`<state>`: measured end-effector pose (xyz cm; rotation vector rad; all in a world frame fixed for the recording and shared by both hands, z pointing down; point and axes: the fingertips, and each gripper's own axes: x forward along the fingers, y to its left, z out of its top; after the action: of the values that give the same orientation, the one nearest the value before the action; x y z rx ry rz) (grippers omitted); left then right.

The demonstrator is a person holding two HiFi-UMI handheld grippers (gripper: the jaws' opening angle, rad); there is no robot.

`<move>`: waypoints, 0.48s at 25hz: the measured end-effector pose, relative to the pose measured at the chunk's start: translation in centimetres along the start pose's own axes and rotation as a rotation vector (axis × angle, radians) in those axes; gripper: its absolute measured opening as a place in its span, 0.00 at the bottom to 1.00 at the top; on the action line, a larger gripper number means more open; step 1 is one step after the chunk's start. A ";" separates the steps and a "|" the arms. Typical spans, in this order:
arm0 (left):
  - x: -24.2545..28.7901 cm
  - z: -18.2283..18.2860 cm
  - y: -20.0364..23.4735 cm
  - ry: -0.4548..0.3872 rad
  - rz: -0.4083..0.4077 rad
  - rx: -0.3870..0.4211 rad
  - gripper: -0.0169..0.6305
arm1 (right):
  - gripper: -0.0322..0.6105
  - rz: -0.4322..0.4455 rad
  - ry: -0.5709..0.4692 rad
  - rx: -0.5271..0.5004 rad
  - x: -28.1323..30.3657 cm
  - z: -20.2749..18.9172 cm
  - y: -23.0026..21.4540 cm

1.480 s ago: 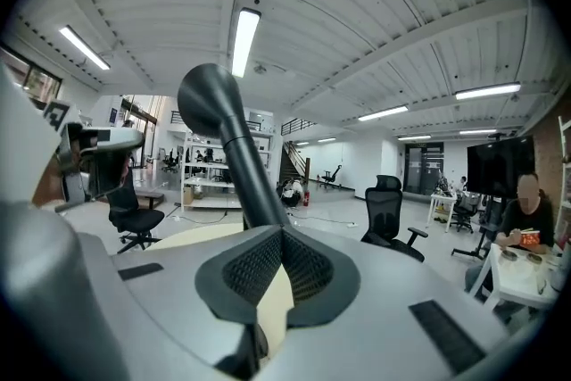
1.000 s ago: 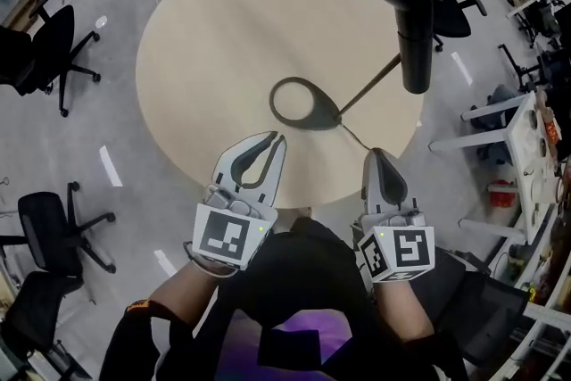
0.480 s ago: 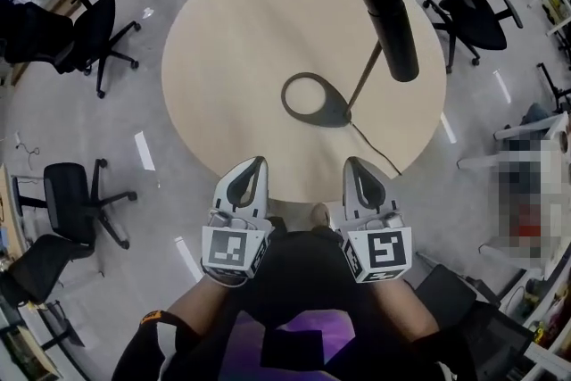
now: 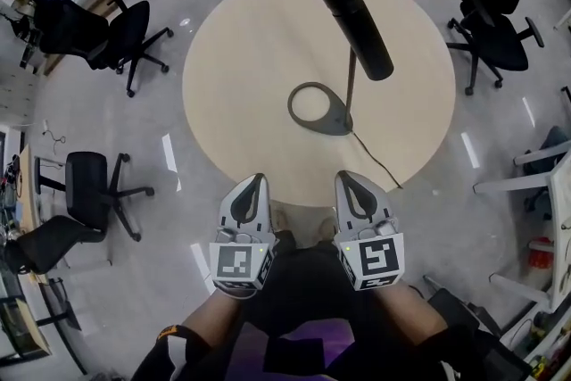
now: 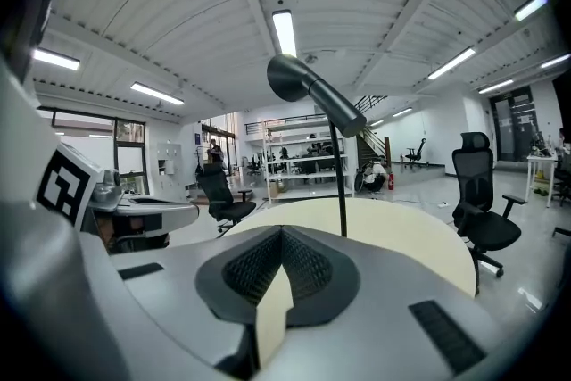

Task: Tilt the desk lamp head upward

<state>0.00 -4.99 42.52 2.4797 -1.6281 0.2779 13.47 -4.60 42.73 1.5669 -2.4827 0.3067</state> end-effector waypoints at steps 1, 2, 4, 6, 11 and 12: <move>-0.4 0.0 0.0 -0.002 0.005 0.004 0.10 | 0.06 0.000 -0.005 -0.001 -0.3 0.1 0.2; -0.7 0.0 -0.1 -0.004 0.007 0.006 0.10 | 0.06 -0.001 -0.008 -0.002 -0.5 0.1 0.4; -1.3 -0.1 -0.1 -0.008 0.008 0.012 0.10 | 0.06 -0.005 -0.010 -0.004 -1.0 0.0 0.8; -1.8 -0.1 -0.2 -0.013 0.007 0.019 0.10 | 0.06 -0.012 -0.010 0.000 -1.4 -0.1 1.1; -2.6 0.0 0.0 -0.008 -0.016 0.017 0.10 | 0.06 -0.043 -0.015 0.015 -1.9 -0.1 1.5; -2.7 -0.2 0.2 -0.005 -0.018 0.022 0.10 | 0.06 -0.050 -0.015 0.017 -1.9 -0.1 1.7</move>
<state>-1.31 -2.59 42.11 2.5126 -1.6120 0.2890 12.72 -2.22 42.19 1.6408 -2.4537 0.3108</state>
